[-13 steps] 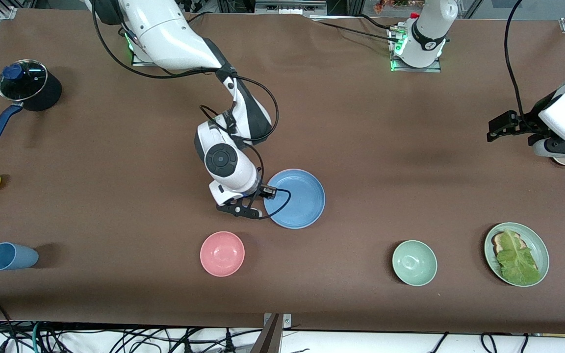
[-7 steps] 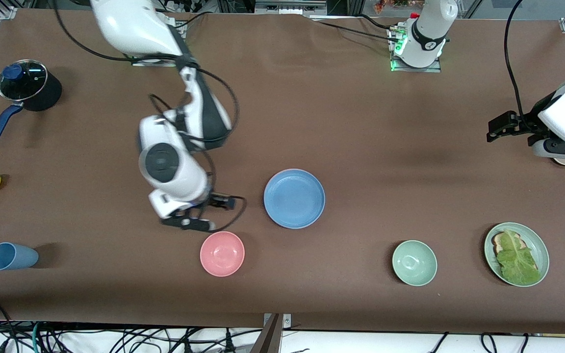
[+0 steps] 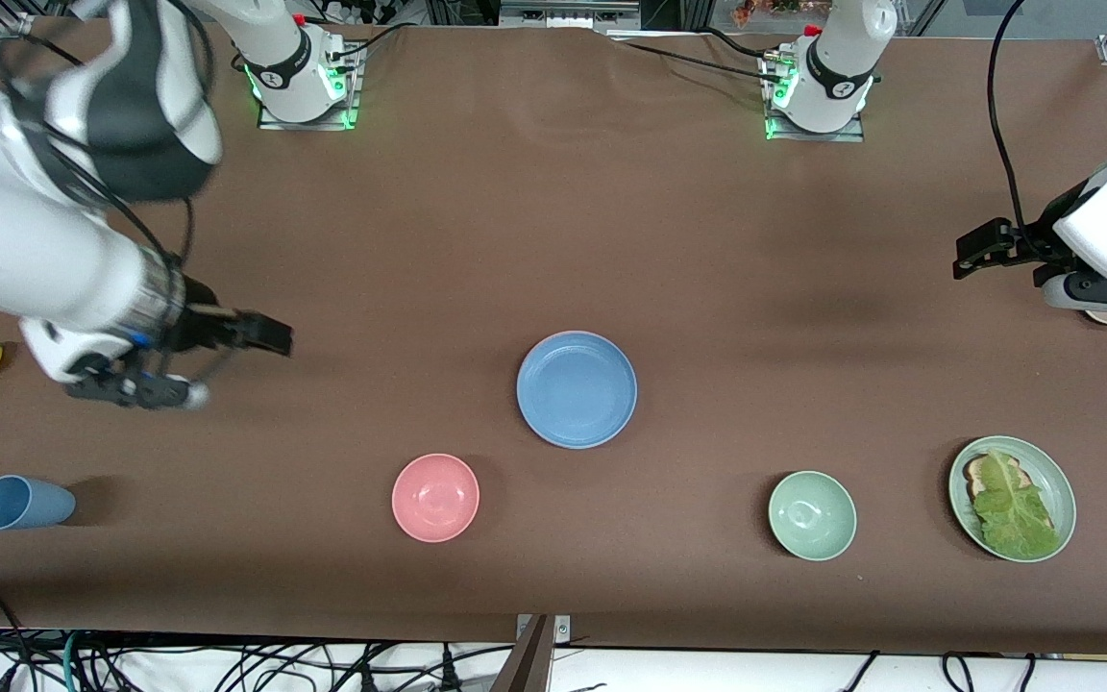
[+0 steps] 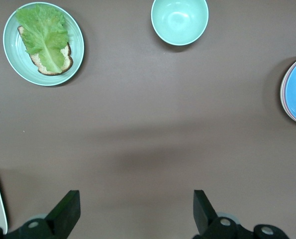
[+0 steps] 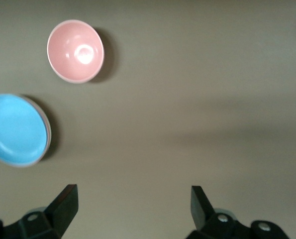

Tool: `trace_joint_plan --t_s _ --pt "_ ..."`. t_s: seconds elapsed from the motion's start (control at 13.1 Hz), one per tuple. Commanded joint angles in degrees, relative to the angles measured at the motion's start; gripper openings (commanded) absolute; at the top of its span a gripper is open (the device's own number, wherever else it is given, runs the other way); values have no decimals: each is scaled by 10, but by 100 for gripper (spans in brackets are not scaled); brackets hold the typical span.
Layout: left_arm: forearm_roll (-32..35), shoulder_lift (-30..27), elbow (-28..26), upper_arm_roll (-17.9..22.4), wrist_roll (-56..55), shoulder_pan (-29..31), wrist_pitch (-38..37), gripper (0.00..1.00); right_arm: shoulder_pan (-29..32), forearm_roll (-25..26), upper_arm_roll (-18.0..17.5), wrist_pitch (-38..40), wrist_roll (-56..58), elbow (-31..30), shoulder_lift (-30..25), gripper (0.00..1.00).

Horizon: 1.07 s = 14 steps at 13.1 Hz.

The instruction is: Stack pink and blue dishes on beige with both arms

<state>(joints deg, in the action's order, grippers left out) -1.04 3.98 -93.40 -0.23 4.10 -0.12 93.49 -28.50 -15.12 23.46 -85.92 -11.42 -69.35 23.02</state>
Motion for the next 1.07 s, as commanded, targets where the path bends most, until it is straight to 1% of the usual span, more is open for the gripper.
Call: trace_joint_plan --t_s 0.0,0.15,0.23,0.99 --pt "-8 2 9 1 14 -1 -4 100 -3 2 32 50 43 -18 -42 100" --pt "-8 2 9 1 14 -1 -4 100 -3 2 53 77 80 -18 -54 100" --pt "-8 3 9 1 14 -1 -4 100 -3 2 57 85 80 -18 -57 100" --pt "-8 4 7 -2 14 -2 -4 100 -11 22 52 63 76 -18 -40 100"
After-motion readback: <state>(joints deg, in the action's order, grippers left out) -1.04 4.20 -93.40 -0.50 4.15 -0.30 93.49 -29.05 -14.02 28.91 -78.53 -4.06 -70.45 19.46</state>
